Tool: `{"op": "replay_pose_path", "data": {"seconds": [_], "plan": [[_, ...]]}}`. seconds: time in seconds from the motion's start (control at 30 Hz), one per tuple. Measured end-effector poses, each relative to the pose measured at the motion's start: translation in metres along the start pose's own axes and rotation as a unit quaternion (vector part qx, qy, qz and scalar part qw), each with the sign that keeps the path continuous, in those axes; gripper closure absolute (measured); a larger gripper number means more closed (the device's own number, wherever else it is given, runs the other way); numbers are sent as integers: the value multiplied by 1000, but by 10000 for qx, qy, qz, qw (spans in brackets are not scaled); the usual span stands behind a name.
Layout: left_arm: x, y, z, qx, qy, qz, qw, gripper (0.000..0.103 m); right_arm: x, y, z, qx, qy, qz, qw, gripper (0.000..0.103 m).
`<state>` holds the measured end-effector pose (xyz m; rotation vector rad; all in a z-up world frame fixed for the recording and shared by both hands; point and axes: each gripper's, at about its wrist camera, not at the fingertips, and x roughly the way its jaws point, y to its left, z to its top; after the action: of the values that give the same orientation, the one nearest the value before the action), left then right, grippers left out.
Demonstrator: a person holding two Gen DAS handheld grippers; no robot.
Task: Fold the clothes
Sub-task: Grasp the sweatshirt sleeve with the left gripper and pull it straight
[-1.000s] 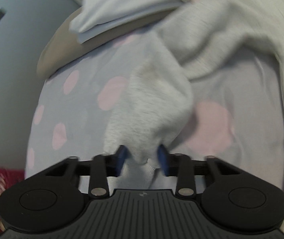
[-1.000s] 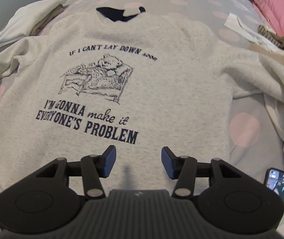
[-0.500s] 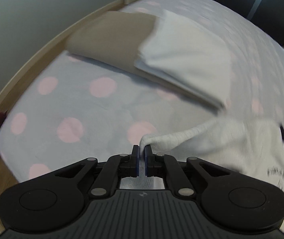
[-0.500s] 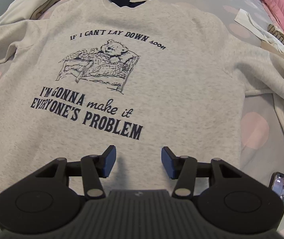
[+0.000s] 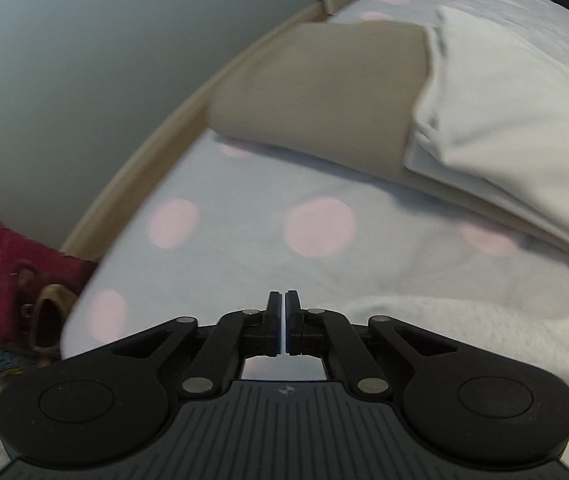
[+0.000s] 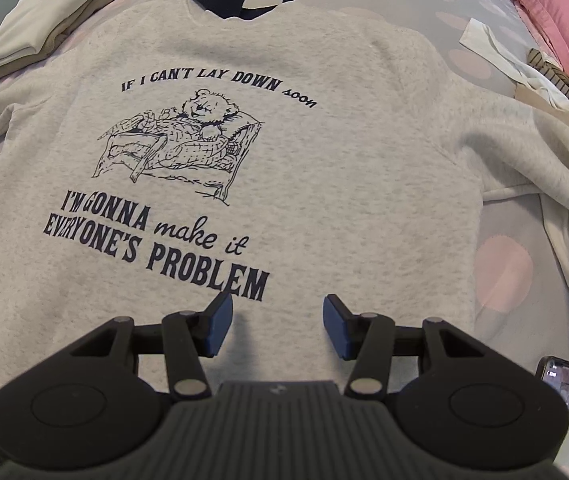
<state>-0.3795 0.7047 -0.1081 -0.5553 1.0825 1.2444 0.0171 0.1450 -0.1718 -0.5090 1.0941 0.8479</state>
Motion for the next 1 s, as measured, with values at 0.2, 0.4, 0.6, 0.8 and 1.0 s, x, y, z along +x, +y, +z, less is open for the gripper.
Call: {"op": "replay_pose_path", "data": {"seconds": [0.2, 0.4, 0.6, 0.8, 1.0], "plan": [[8, 11, -35, -101, 51, -358, 9993, 68, 6, 5, 0, -92, 101, 67, 9999, 49], [46, 38, -73, -1076, 380, -447, 9925, 51, 7, 9, -3, -217, 136, 80, 9996, 49], [68, 48, -86, -1405, 141, -738, 9872, 57, 9, 21, -7, -655, 128, -154, 9977, 49], [46, 56, -86, -1483, 119, -685, 9865, 97, 12, 25, -9, -736, 137, -249, 9969, 47], [-13, 65, -84, -1546, -85, -430, 9870, 98, 6, 15, -11, -515, -201, -474, 9973, 43]]}}
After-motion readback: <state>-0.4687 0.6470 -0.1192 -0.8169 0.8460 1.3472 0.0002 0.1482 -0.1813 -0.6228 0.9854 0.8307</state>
